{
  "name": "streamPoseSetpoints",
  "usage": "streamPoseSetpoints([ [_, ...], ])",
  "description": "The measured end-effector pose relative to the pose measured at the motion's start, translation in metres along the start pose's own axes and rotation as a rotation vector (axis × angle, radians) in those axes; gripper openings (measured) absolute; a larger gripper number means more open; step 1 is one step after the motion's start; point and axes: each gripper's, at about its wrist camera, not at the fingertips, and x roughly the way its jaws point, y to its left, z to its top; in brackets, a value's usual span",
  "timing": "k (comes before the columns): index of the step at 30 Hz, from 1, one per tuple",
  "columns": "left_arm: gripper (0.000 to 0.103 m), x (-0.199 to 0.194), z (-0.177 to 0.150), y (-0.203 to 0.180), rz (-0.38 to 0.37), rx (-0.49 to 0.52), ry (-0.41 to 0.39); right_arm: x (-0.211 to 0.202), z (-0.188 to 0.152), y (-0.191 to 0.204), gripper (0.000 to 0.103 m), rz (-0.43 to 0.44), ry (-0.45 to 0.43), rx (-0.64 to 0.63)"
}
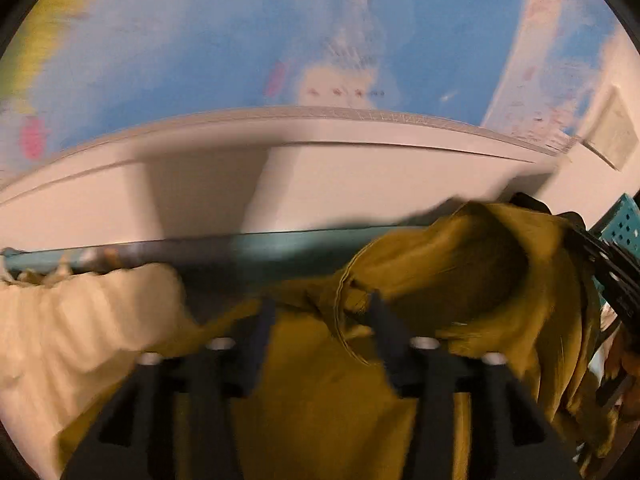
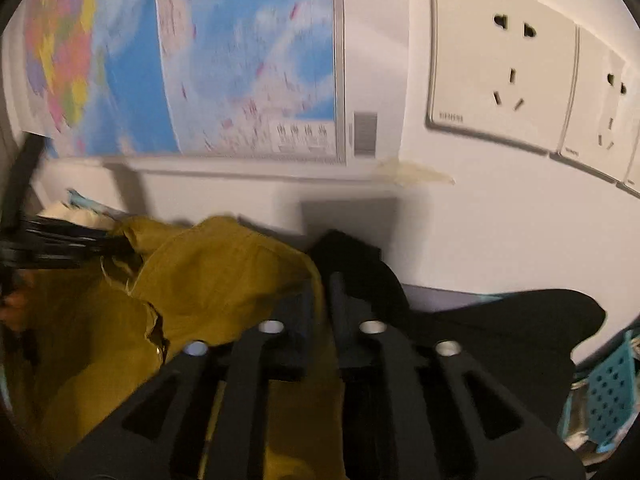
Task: Fold large clothes
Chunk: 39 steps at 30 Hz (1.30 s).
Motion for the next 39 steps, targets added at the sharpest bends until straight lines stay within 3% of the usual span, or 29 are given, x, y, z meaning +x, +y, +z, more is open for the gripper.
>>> streamPoseSetpoints([
  [3,0.067,-0.061,-0.039,0.016,0.025,0.061,-0.132,-0.015,-0.007,-0.002,0.051,-0.023,-0.022,0.015],
  [4,0.077,-0.083,-0.056,0.024,0.061,0.078,-0.175,-0.020,-0.010,-0.002,0.059,-0.015,-0.030,0.026],
  [5,0.086,-0.100,-0.068,0.029,0.093,0.087,-0.206,-0.028,-0.012,-0.002,0.060,-0.013,-0.046,0.032],
  [7,0.090,-0.123,-0.090,0.040,0.157,0.106,-0.235,-0.049,-0.020,0.003,0.061,0.028,-0.062,0.029],
  [9,0.090,-0.134,-0.120,0.051,0.259,0.120,-0.193,-0.064,-0.030,0.008,0.065,0.059,-0.065,0.025],
  [10,0.090,-0.133,-0.126,0.048,0.265,0.124,-0.175,-0.071,-0.036,0.011,0.066,0.076,-0.062,0.017],
  [13,0.090,-0.130,-0.170,0.057,0.224,0.137,-0.080,-0.093,-0.059,0.030,0.070,0.135,-0.042,-0.011],
  [19,0.089,-0.121,-0.220,0.027,0.200,0.186,-0.010,-0.114,-0.098,0.073,0.074,0.223,0.003,-0.020],
  [21,0.079,-0.113,-0.230,0.022,0.203,0.186,0.014,-0.120,-0.110,0.077,0.077,0.236,0.007,-0.010],
  [23,0.030,-0.097,-0.239,0.022,0.220,0.166,0.060,-0.125,-0.119,0.080,0.077,0.249,0.014,0.000],
  [25,0.010,-0.100,-0.238,0.034,0.147,0.109,0.068,-0.130,-0.125,0.079,0.077,0.258,0.014,0.012],
  [26,0.004,-0.108,-0.236,0.043,0.127,0.089,0.050,-0.132,-0.127,0.080,0.077,0.262,0.014,0.015],
  [30,0.004,-0.166,-0.222,0.082,0.128,0.009,-0.084,-0.151,-0.133,0.079,0.077,0.267,-0.018,0.021],
  [32,0.004,-0.197,-0.207,0.116,0.190,-0.051,-0.148,-0.164,-0.135,0.073,0.077,0.283,-0.044,0.041],
  [34,0.005,-0.215,-0.192,0.158,0.299,-0.108,-0.169,-0.174,-0.137,0.067,0.077,0.260,-0.063,0.043],
  [36,0.018,-0.208,-0.184,0.184,0.441,-0.120,-0.135,-0.181,-0.143,0.059,0.077,0.255,-0.061,0.062],
  [37,0.052,-0.197,-0.182,0.194,0.562,-0.115,-0.098,-0.183,-0.147,0.055,0.077,0.260,-0.052,0.077],
  [38,0.079,-0.177,-0.181,0.203,0.749,-0.104,-0.031,-0.187,-0.153,0.051,0.077,0.262,-0.040,0.092],
  [39,0.079,-0.159,-0.184,0.204,0.860,-0.065,0.008,-0.189,-0.158,0.049,0.077,0.261,-0.034,0.101],
])
